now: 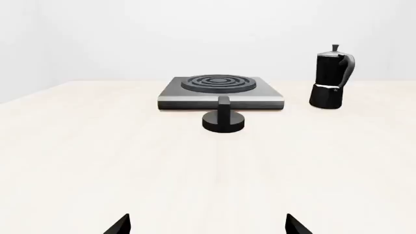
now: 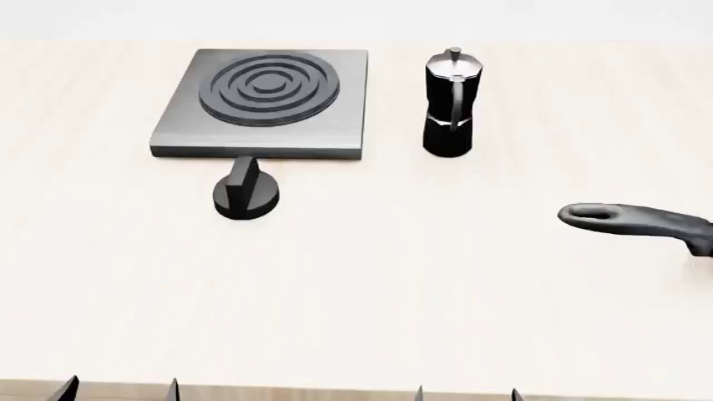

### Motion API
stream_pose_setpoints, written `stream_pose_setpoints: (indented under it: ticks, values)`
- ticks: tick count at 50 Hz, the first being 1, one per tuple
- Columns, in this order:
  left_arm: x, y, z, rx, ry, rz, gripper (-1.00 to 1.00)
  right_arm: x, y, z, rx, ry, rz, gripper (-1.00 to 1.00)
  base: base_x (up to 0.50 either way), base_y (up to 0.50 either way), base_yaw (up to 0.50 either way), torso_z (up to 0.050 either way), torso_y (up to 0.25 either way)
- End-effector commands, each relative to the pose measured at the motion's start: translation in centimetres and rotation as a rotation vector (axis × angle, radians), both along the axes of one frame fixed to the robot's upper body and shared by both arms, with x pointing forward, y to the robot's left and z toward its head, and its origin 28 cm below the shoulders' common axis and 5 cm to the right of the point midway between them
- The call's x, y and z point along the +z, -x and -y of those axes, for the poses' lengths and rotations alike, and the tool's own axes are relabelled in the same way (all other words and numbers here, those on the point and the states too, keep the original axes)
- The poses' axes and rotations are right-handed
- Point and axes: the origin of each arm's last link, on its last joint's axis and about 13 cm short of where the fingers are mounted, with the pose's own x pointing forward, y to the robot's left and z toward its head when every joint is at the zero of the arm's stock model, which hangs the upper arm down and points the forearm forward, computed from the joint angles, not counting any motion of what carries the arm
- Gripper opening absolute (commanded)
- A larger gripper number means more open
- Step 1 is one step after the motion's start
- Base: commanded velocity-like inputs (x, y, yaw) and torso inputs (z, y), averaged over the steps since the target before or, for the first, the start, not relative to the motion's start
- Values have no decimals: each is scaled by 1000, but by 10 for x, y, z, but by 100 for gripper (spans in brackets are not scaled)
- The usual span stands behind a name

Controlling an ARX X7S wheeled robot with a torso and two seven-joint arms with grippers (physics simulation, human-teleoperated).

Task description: Put the moka pot on the stove.

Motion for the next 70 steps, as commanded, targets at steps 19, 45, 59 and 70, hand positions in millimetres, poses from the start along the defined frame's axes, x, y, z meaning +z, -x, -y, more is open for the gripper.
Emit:
stream_pose_setpoints:
  ticks: [19, 45, 59, 70]
  values:
    - [3, 4, 1, -32, 2, 30, 100, -22, 0, 4, -15, 5, 8, 100, 0, 0, 0, 0, 0]
    - [10, 7, 2, -28, -3, 48, 100, -19, -1, 5, -13, 19, 12, 100, 0, 0, 0, 0, 0]
    - [13, 10, 2, -23, -5, 70, 100, -19, -2, 5, 2, 37, 41, 100, 0, 0, 0, 0, 0]
    - [20, 12, 2, -26, 1, 100, 100, -19, -3, 5, 14, 41, 103, 100, 0, 0, 0, 0, 0]
